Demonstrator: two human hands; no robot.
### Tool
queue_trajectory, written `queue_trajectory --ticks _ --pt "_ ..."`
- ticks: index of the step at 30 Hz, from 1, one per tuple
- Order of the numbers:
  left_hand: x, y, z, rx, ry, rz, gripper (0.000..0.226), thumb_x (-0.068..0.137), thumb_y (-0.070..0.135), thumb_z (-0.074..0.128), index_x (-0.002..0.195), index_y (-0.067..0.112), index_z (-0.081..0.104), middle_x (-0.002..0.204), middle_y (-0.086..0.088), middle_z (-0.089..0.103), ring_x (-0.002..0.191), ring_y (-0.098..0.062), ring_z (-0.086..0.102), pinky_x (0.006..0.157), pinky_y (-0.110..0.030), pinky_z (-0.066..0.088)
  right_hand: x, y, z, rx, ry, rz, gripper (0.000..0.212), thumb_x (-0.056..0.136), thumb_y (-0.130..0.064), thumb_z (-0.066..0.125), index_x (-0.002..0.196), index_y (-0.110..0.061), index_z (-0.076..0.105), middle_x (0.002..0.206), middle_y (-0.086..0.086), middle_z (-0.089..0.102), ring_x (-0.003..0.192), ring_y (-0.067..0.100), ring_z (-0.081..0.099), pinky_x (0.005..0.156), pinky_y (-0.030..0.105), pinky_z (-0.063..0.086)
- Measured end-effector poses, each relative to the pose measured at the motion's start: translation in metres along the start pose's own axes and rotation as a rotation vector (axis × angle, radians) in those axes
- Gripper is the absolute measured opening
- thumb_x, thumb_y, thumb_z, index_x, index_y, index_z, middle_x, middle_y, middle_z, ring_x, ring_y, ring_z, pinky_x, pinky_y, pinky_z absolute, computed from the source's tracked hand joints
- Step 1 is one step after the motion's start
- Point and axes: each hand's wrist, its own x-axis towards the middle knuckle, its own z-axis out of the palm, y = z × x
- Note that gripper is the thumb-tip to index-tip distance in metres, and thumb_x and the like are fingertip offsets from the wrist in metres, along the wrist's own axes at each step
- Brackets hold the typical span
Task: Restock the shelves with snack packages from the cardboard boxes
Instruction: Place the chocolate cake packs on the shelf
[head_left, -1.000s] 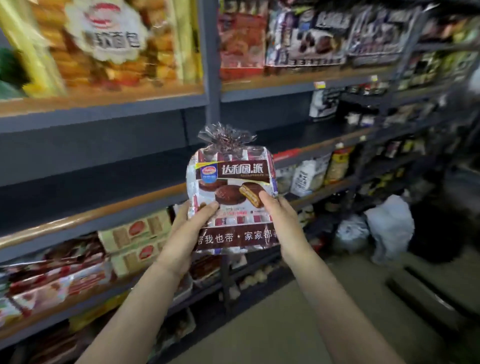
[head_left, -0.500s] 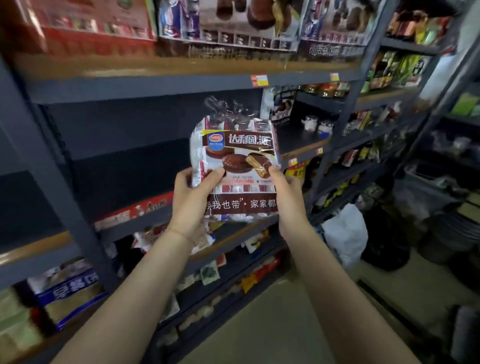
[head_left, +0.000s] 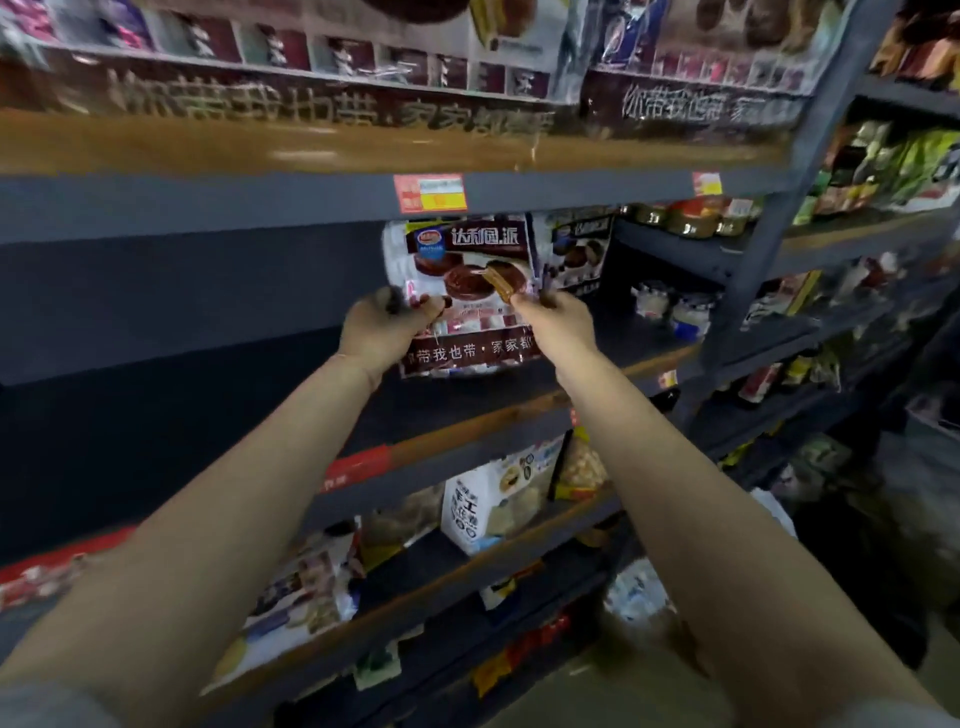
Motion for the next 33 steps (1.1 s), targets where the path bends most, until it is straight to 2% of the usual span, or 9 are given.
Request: queue_trajectory --ticks 6,12,16,18,20,22,24,28,33 --pt "0.07 -0.024 0.059 0.134 0.252 0.058 0.061 0.082 0.031 0.083 0.122 0.012 0.042 0.115 0.002 0.06 0.103 -0.015 0.058 0.083 -0.026 0.045 0.105 0.037 0.009 -0.089 -0.135 -0.051 0.045 0.096 -0.03 0.064 0.136 -0.01 0.058 0.135 0.004 0.06 0.124 0.022 0.057 0.09 0.024 0.043" --pt "0.128 -0.028 0.094 0.213 0.092 -0.012 0.08 0.051 0.076 0.083 0.12 0.043 0.06 0.118 0.014 0.07 0.114 -0.017 0.064 0.101 -0.046 0.052 0.177 0.057 0.014 -0.02 -0.23 -0.053 0.071 0.079 -0.054 0.074 0.136 -0.017 0.054 0.131 0.003 0.062 0.117 0.025 0.061 0.095 0.032 0.051" --pt "0.125 -0.008 0.125 -0.042 0.139 -0.094 0.082 0.071 0.037 0.09 0.137 0.029 0.042 0.124 0.004 0.064 0.111 -0.016 0.064 0.081 -0.032 0.055 0.203 0.057 0.01 0.008 -0.252 -0.069 0.055 0.088 -0.035 0.074 0.128 -0.012 0.046 0.109 -0.001 0.053 0.092 0.013 0.051 0.063 0.009 0.038" --pt "0.123 -0.006 0.133 -0.1 0.195 -0.119 0.093 0.074 0.027 0.09 0.144 0.021 0.031 0.127 0.0 0.06 0.114 -0.017 0.062 0.087 -0.034 0.055 0.216 0.059 0.01 -0.033 -0.3 -0.079 0.044 0.089 -0.023 0.071 0.126 -0.014 0.049 0.106 -0.001 0.052 0.085 0.012 0.047 0.052 0.003 0.035" --pt "0.122 -0.006 0.136 -0.087 0.216 -0.12 0.088 0.08 0.022 0.085 0.147 0.02 0.029 0.13 0.001 0.056 0.114 -0.015 0.059 0.093 -0.036 0.054 0.221 0.057 0.009 -0.055 -0.304 -0.094 0.039 0.088 -0.018 0.068 0.123 -0.013 0.052 0.103 -0.002 0.054 0.085 0.014 0.048 0.05 0.005 0.036" --pt "0.118 -0.003 0.137 -0.039 0.188 -0.134 0.076 0.089 0.014 0.074 0.15 0.019 0.029 0.127 0.003 0.054 0.108 -0.011 0.057 0.081 -0.029 0.051 0.221 0.054 0.009 -0.029 -0.298 -0.09 0.036 0.089 -0.022 0.067 0.122 -0.012 0.054 0.102 -0.003 0.054 0.088 0.016 0.05 0.054 0.016 0.037" --pt "0.109 0.001 0.135 -0.014 0.181 -0.154 0.068 0.087 0.02 0.074 0.144 0.021 0.038 0.122 0.002 0.06 0.107 -0.015 0.061 0.072 -0.026 0.05 0.215 0.051 0.008 -0.005 -0.281 -0.072 0.034 0.091 -0.027 0.066 0.119 -0.012 0.056 0.104 -0.002 0.055 0.091 0.017 0.051 0.065 0.027 0.037" --pt "0.063 0.014 0.12 0.056 0.269 -0.194 0.017 0.091 0.017 0.071 0.095 0.025 0.057 0.095 -0.004 0.067 0.084 -0.018 0.063 0.07 -0.031 0.051 0.169 0.046 0.008 0.174 -0.315 0.015 0.014 0.089 -0.015 0.064 0.101 -0.018 0.058 0.096 -0.005 0.063 0.085 0.013 0.063 0.075 0.029 0.054" --pt "-0.039 0.015 0.048 0.062 0.372 -0.077 0.019 0.092 -0.002 0.063 0.084 0.015 0.066 0.071 -0.001 0.068 0.057 -0.007 0.067 0.056 -0.02 0.051 0.046 0.013 0.023 0.337 -0.728 -0.002 0.018 0.095 -0.006 0.059 0.081 -0.016 0.062 0.067 0.004 0.063 0.048 0.009 0.06 0.045 0.022 0.047"
